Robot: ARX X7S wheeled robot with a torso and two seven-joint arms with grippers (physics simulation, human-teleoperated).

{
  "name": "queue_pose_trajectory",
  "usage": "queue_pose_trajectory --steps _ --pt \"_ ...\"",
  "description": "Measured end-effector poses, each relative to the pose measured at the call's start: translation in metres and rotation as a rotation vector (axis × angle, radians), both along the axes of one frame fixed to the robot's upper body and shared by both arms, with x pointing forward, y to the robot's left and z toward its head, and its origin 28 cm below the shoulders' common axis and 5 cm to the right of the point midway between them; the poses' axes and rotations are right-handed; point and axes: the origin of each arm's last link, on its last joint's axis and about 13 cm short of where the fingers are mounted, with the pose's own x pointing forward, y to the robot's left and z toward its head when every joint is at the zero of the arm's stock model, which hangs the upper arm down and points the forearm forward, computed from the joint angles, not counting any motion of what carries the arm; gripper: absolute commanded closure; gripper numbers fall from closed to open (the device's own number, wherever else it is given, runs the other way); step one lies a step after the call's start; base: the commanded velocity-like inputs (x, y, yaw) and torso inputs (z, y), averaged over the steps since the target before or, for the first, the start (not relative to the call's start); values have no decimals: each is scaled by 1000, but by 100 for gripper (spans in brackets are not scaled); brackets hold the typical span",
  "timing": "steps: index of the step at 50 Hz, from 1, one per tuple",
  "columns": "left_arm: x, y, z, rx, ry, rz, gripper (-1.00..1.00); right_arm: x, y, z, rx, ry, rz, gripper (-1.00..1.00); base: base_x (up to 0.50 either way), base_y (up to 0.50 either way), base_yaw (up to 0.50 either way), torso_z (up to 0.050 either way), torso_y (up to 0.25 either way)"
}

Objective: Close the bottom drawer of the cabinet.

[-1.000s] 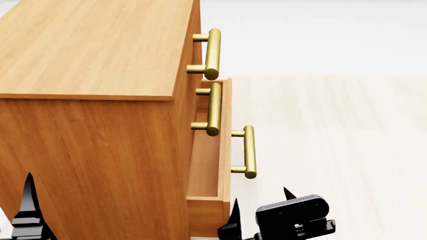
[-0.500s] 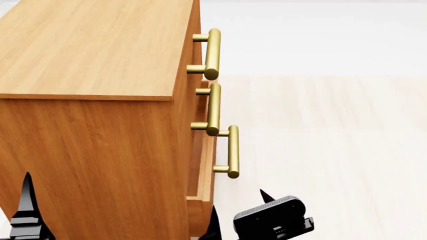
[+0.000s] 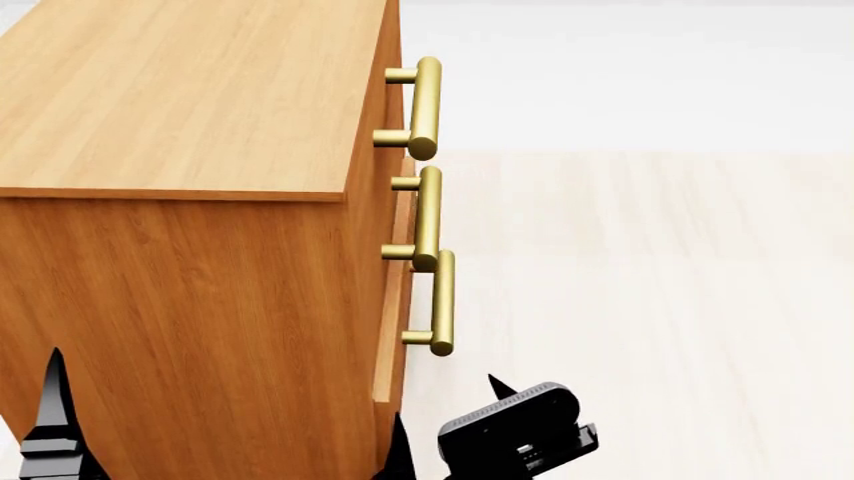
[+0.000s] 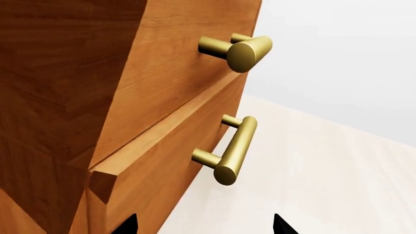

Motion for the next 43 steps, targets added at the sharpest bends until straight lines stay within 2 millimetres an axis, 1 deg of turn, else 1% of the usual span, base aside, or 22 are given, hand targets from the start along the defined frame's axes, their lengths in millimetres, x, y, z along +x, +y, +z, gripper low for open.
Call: queue_pose_trajectory --steps 16,43 --pt "-1 0 0 -3 0 0 -100 5 8 2 -12 9 29 -100 0 0 0 0 0" --pt "-2 1 -1 -6 -1 9 -100 8 8 6 -52 8 51 -100 1 1 2 0 0"
